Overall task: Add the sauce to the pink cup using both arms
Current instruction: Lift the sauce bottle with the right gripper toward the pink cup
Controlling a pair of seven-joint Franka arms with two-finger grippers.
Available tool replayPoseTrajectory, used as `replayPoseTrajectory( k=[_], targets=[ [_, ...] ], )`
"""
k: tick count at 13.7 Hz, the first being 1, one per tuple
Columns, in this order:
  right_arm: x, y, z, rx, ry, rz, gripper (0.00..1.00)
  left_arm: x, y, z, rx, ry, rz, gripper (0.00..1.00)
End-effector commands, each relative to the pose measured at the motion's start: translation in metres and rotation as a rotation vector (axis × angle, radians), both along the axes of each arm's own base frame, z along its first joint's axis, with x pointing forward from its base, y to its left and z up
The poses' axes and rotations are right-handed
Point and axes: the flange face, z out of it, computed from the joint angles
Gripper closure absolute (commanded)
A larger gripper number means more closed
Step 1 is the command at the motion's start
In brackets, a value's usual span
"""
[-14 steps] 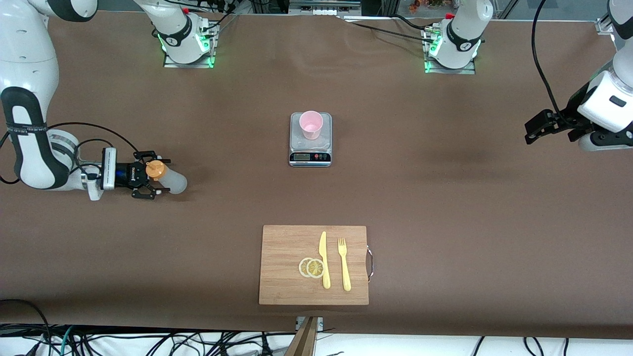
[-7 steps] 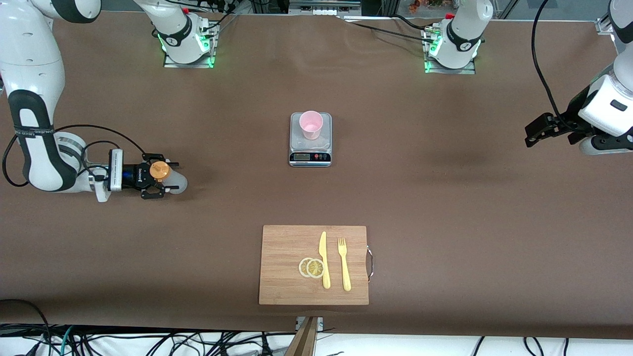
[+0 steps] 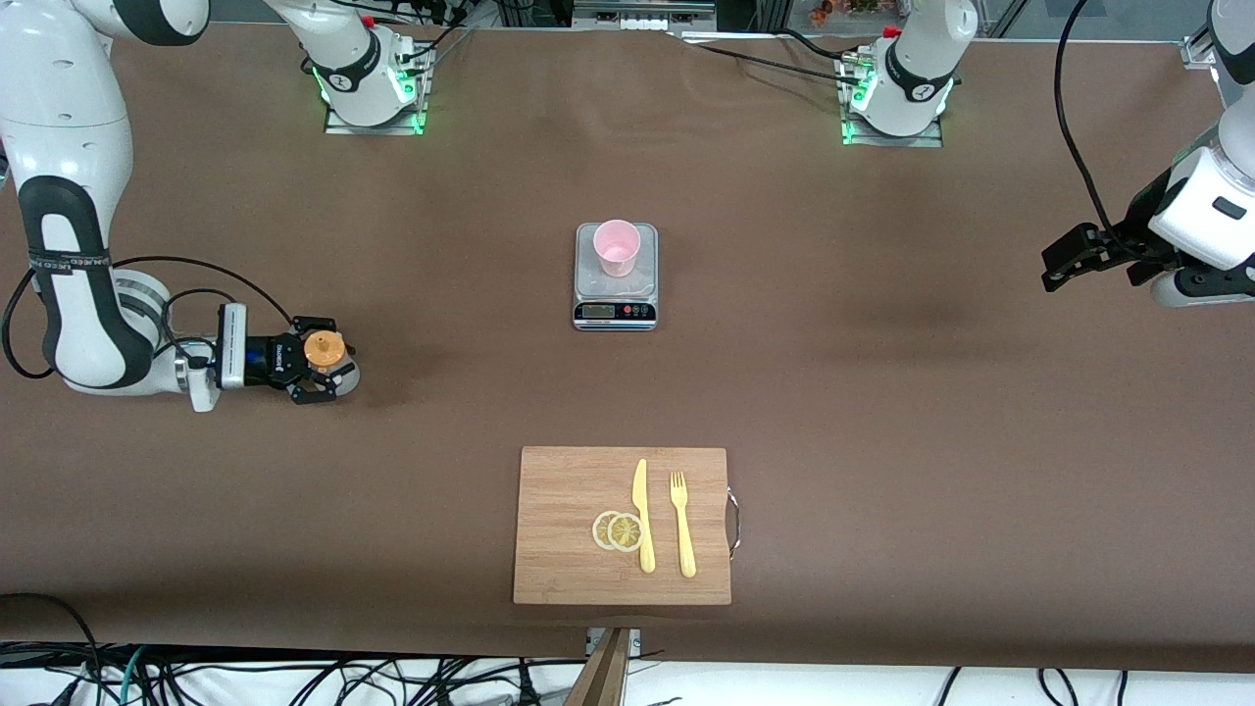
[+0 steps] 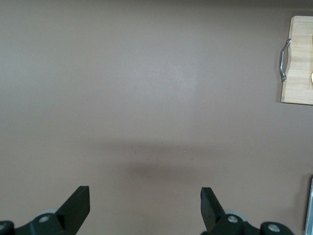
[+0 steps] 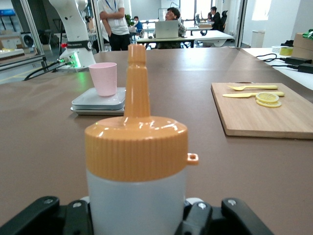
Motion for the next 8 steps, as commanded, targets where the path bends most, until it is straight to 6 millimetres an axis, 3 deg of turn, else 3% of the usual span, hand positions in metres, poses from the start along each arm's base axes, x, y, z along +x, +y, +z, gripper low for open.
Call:
replayPoseTrajectory(
  k=[1, 8],
  targets=[
    [0.014, 0.014, 0.027, -0.065, 0.032, -0.004, 1.0, 0.003, 0.0, 0.006, -0.019, 0.007, 0.007, 0.0],
    [0.025, 0.073, 0.137, -0.445, 0.146, 0.022, 1.0, 0.003, 0.0, 0.007, -0.019, 0.002, 0.008, 0.0]
  ],
)
